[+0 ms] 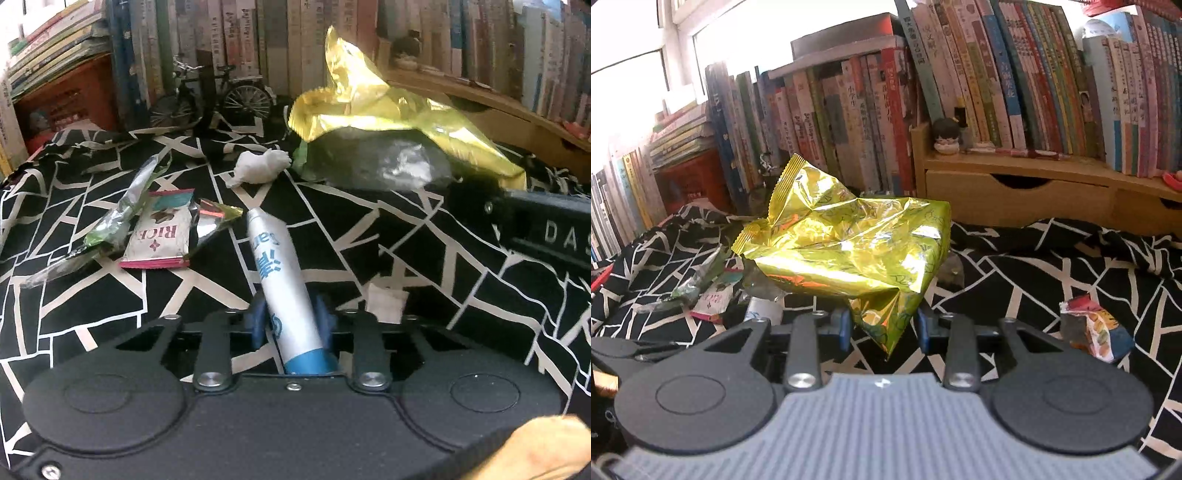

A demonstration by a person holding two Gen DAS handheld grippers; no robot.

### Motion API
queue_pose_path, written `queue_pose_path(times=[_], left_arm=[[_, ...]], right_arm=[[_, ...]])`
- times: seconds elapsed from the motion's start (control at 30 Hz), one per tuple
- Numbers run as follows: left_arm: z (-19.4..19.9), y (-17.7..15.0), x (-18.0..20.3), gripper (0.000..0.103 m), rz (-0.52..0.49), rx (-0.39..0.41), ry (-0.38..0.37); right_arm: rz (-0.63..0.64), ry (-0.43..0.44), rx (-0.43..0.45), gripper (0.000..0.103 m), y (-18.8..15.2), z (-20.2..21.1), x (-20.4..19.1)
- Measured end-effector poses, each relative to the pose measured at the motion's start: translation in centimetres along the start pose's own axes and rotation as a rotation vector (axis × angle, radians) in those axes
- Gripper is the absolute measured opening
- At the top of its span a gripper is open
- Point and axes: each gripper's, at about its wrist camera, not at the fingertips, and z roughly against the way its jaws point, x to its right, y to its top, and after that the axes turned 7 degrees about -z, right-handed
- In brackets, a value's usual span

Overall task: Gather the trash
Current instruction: 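Lift the white tube and large gold bag up off the bed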

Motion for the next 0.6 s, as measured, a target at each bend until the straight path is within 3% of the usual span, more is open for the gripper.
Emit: queue_pose_path(times=[0.17,0.33,0.6], left_arm=[[1.6,-0.3,-0.1,0.018,-0.038,0.033,-0.053],[6.3,-0.6,-0.9,0.018,-0.023,0.1,-0.14],[12.4,-2.4,-2.8,0.018,-0.024,0.194,-0.131]], right_arm=[[0.0,0.011,0.01,0.038,0.3,0.6,-0.2],[-0.019,0.021,0.055,0.038,0.8,2.0,-0.2],[-0.005,0.036,0.087,0.038,0.9,4.9,-1.9]])
